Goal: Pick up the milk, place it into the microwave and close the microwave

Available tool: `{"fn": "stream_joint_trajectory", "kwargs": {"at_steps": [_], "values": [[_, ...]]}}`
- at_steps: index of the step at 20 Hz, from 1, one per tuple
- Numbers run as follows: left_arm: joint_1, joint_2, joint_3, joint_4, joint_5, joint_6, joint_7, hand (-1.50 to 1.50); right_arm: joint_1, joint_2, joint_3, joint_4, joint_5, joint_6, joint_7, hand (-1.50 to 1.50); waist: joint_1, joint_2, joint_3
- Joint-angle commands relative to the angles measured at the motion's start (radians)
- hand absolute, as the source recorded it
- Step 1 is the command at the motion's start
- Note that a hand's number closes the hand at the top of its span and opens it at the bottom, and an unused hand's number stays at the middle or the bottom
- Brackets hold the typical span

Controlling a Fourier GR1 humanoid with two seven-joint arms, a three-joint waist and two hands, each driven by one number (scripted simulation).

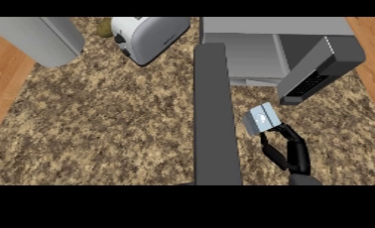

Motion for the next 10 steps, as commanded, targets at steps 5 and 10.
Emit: {"fn": "stream_joint_trajectory", "kwargs": {"at_steps": [5,10], "values": [[-0.011,-0.018,0.012,-0.017,0.006,-0.023,0.025,-1.5,-0.142,0.021,-0.02,0.143,0.009,-0.036,-0.104,1.5,0.007,0.007,0.016],[-0.022,-0.002,0.014,-0.004,0.041,-0.021,0.04,-1.5,-0.139,-0.069,-0.019,0.223,0.025,0.107,-0.174,1.5,0.013,0.012,0.018]]}}
